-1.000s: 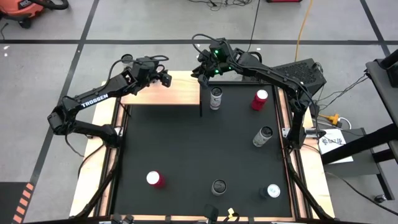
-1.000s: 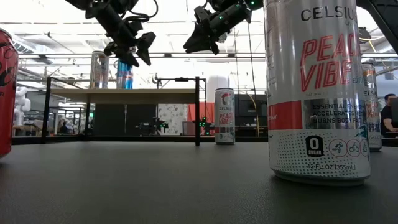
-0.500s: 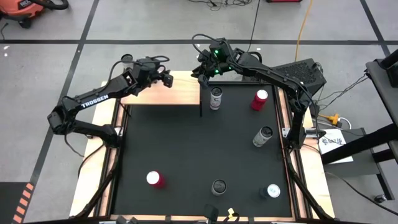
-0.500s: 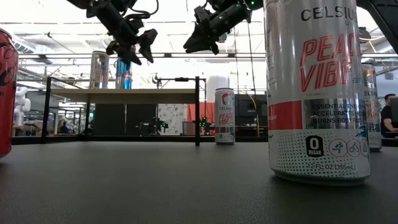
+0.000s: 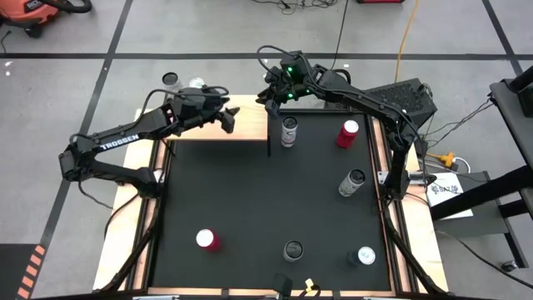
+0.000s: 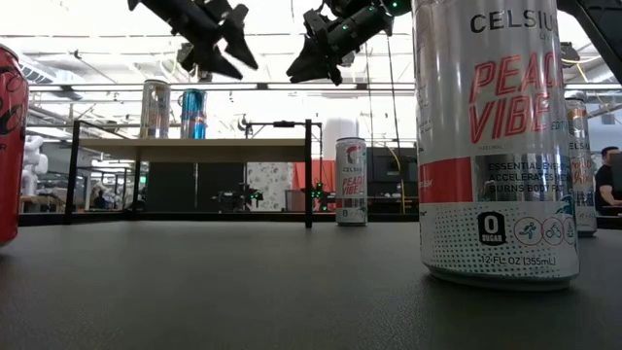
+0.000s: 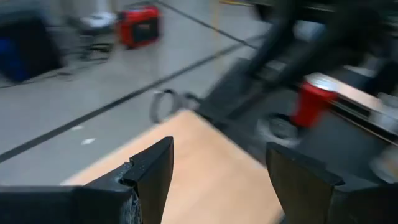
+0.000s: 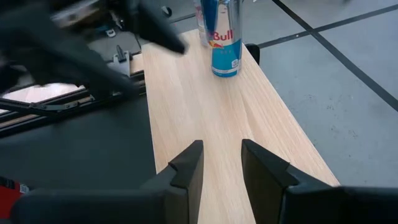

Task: Place canned beverage on shelf
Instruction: Put the top white pink soda can on the shelf

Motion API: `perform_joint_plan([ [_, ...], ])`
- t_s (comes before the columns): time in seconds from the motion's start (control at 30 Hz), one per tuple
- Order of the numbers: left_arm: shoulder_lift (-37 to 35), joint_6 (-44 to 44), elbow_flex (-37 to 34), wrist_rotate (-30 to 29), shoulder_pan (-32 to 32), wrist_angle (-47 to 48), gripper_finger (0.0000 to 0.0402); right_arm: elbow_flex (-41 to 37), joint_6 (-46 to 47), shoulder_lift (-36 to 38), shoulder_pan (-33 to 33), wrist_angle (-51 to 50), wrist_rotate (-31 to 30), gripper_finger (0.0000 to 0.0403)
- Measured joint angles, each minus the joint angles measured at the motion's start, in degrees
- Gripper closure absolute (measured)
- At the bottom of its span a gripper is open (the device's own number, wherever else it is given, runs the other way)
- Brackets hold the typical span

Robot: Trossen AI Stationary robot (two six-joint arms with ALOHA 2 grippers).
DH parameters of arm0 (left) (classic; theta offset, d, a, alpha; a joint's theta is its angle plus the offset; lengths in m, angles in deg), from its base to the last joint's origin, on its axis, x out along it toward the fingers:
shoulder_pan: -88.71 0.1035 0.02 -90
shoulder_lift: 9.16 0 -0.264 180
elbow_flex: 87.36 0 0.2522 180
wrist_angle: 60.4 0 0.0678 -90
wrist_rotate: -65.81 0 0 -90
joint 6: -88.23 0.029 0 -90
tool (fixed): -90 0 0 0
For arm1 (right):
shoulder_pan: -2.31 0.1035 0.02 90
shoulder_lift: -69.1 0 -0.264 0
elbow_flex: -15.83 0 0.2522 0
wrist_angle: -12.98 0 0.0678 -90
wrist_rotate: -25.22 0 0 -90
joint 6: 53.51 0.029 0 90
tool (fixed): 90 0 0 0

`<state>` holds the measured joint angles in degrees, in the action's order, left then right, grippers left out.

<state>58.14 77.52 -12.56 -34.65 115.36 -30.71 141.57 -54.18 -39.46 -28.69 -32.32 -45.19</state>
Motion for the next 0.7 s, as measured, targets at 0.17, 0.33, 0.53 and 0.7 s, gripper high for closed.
perform_joint_plan([
  [0.17,-2.09,3.73,0.00,5.36,-3.56,0.70,0.0148,0.00,-0.02,0.00,0.00,0.00,0.01,0.0312],
  [0.33,-3.78,6.61,0.00,4.30,-7.67,2.97,0.0148,0.00,-0.02,0.00,0.00,-0.01,0.02,0.0312],
  [0.53,-4.54,6.12,0.00,2.30,-12.21,8.16,0.0148,0.00,0.00,0.00,0.00,-0.01,0.02,0.0312],
  [0.7,-4.83,5.38,0.00,0.96,-15.17,9.53,0.0148,0.00,0.00,0.00,0.00,0.20,0.02,0.0312],
])
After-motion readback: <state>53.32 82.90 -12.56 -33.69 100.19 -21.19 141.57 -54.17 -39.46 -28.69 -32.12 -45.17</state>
